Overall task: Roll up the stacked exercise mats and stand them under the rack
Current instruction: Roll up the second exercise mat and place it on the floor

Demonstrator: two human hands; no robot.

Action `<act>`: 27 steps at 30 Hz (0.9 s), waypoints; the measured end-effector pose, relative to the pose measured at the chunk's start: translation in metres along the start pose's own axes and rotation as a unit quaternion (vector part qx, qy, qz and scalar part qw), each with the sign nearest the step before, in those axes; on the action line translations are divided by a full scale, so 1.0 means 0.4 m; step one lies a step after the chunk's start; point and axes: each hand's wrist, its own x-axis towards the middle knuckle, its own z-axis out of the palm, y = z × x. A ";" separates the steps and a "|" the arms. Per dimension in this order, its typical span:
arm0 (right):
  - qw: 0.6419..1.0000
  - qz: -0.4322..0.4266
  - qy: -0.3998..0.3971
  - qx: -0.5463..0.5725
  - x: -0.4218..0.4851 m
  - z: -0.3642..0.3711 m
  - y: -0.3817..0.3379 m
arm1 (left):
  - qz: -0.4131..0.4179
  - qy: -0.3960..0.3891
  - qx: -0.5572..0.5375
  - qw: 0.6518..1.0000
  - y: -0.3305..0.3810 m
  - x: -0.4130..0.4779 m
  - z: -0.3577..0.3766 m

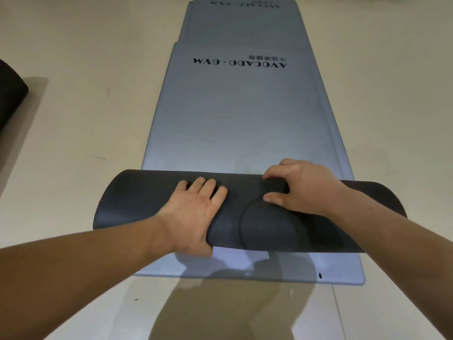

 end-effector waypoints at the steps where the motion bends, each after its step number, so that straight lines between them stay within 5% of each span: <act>1: 1.000 -0.006 -0.025 0.003 -0.014 -0.005 -0.018 | 0.002 0.006 -0.011 1.000 -0.019 0.009 -0.014; 9: 0.992 0.002 -0.048 -0.114 -0.035 0.000 -0.097 | 0.008 -0.036 -0.094 0.995 -0.062 0.034 -0.098; 15: 0.984 -0.015 -0.176 0.034 -0.036 -0.064 -0.076 | -0.020 -0.105 -0.260 0.960 -0.075 -0.010 -0.111; 19: 0.966 0.001 -0.217 0.143 0.015 -0.058 -0.043 | -0.007 -0.014 -0.243 0.970 -0.088 -0.037 -0.122; 23: 0.989 0.020 -0.073 0.125 0.080 -0.088 -0.009 | 0.023 0.125 -0.089 0.988 -0.066 -0.039 -0.123; 27: 0.996 0.078 0.051 -0.008 0.106 -0.104 -0.032 | -0.030 0.020 0.011 0.999 -0.021 -0.008 -0.079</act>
